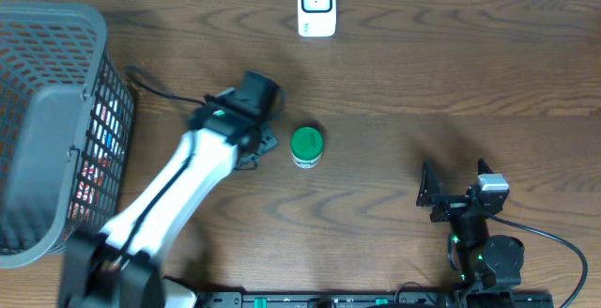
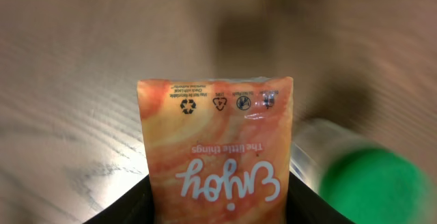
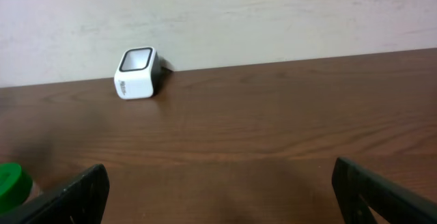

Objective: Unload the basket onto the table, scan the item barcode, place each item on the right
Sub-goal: 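Carry the orange box out and drop it left of the bottle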

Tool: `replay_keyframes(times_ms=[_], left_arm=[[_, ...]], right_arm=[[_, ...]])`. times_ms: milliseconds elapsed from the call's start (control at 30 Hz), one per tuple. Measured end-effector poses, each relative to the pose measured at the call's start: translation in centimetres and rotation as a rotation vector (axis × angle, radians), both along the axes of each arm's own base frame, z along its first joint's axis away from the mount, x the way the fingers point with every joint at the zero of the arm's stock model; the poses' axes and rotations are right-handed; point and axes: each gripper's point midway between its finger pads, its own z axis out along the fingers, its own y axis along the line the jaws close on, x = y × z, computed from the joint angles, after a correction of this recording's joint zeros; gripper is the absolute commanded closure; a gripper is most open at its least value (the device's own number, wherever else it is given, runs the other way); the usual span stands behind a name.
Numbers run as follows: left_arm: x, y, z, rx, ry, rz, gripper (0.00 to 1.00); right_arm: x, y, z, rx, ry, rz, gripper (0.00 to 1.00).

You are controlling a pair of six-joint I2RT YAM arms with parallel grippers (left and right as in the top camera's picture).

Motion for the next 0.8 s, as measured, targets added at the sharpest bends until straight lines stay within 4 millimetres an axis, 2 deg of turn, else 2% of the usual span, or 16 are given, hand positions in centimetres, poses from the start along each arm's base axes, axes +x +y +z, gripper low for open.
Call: replay_keyframes(times_ms=[167,200,300,333,400,567,633,700,800], left_arm=[[-0.6,0.0,-5.9,0.039,0.114,0.342,0.51],[-0.3,-0.5,-7.1,0.018,0.120,0.417,0.45],[1.2,-2.1,-9.3,-0.065,0.099,0.537,0.14],[2.2,-2.9,-9.0,-0.113,0.065,0.567,0.07],[3.3,-3.7,-8.6,-0.172,0.035,0.609,0.04],[3.4,-3.7,-8.1,-0.203,0.038,0.640,0.04],[3.1,-3.3,-7.3,-0.198,0.036,0.637,0.04],[2.9,-2.6,-5.3,-0.196,0.002,0.625,0.04],[3.1,-1.7,-0.6,-0.224,-0.112,0.592,0.04]], right_arm=[[0.0,0.0,0.0,0.000,0.000,0.000,0.01],[0.0,0.0,0.0,0.000,0.000,0.000,0.01],[0.0,0.0,0.0,0.000,0.000,0.000,0.01],[0.0,0.0,0.0,0.000,0.000,0.000,0.01],[0.0,0.0,0.0,0.000,0.000,0.000,0.01],[0.0,0.0,0.0,0.000,-0.001,0.000,0.00],[0.0,0.0,0.0,0.000,0.000,0.000,0.01],[0.0,0.0,0.0,0.000,0.000,0.000,0.01],[0.0,0.0,0.0,0.000,0.000,0.000,0.01]])
